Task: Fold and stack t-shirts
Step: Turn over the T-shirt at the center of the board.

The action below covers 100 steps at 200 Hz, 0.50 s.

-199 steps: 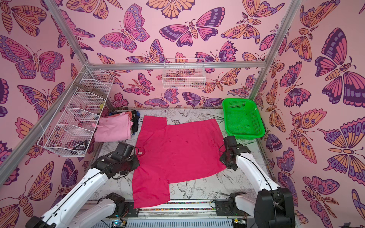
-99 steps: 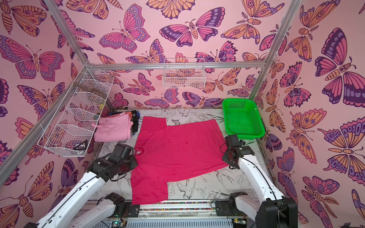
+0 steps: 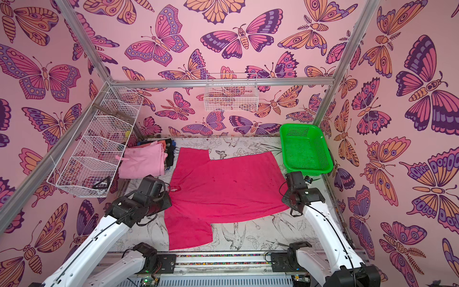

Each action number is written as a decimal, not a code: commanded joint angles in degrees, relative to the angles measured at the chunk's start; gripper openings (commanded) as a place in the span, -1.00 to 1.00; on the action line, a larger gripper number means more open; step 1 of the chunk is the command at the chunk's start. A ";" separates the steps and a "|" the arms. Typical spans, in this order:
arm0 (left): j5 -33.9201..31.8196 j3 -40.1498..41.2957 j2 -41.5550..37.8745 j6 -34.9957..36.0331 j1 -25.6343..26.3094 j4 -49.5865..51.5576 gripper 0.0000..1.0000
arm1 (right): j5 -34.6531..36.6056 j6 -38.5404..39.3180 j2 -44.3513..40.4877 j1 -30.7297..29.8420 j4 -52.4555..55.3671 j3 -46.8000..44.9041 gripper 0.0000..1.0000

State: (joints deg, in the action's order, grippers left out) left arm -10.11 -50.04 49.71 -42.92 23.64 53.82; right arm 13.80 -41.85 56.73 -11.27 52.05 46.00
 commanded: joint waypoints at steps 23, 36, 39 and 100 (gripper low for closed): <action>-0.27 -0.45 -2.46 1.90 0.01 1.12 -1.00 | 0.03 -1.33 1.68 0.02 -0.10 1.68 -1.00; 0.04 -0.19 -2.55 2.19 0.00 0.87 -1.00 | -0.08 -0.64 3.85 -0.06 0.51 3.52 -1.00; -0.10 -0.11 -2.64 2.32 0.00 0.89 -1.00 | -0.10 -0.46 4.21 -0.07 0.57 3.86 -1.00; 1.43 2.87 -3.54 0.75 0.01 0.41 -1.00 | 0.37 1.27 4.78 0.00 1.04 5.58 -1.00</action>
State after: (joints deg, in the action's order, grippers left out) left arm -9.15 -48.27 46.83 -41.63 23.64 53.91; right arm 13.39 -41.47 62.74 -11.27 51.83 51.05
